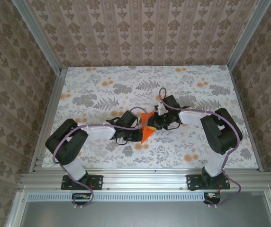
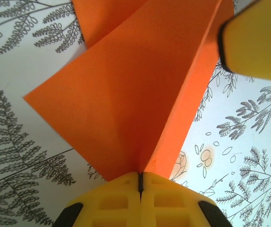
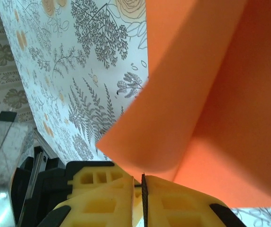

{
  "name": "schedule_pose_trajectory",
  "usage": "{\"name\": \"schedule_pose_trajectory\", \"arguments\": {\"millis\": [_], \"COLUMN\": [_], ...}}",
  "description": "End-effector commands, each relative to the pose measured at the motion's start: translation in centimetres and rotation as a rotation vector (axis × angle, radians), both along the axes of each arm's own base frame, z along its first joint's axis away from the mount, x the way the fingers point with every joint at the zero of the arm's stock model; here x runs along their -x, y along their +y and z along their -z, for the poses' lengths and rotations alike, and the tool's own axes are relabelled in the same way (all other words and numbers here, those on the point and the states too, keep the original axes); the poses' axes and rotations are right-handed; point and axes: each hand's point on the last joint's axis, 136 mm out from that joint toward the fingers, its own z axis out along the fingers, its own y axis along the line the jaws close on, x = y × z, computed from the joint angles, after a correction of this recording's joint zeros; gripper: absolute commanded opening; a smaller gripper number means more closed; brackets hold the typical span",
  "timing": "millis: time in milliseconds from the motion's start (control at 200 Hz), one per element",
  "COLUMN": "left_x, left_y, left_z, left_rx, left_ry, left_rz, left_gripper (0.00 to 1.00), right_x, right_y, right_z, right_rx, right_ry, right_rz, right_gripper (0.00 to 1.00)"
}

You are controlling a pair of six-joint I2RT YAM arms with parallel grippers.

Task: Fold a paper plane with a square sheet of paper (pick it up from the middle)
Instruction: Fourth fold the wing at the center of the table.

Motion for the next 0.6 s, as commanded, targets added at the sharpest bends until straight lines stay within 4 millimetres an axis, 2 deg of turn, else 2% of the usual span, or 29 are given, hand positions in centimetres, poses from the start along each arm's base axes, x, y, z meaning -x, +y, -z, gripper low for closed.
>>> {"name": "schedule_pose_trajectory", "arguments": {"millis": [0,150,340,595], "left_x": [0.4,0.4,-0.3,-1.1], "left_y": [0.7,0.7,0.4,-0.2], "left_z": [-0.1,-0.2,-1.4,-2.6], "left_rx": [-0.002,-0.001,0.028,0.076], "left_ry": [0.022,0.021,-0.001,-0.012], "left_rz": [-0.012,-0.016,-0.027,-0.027], "left_gripper": [0.00,0.00,0.16,0.20], "right_x": [-0.8,-1.2,-1.2,-1.2], "right_y": [1.3,1.7,1.8,1.8], "right_z": [-0.6,-0.2,-0.1,0.0], "right_rx": [-0.048,-0.049,-0.049,-0.048], "right_ry": [-0.004,0.003,0.008,0.014], "right_rz": [-0.020,-0.024,-0.031,-0.035], "right_gripper": [0.14,0.14,0.14,0.14]}}
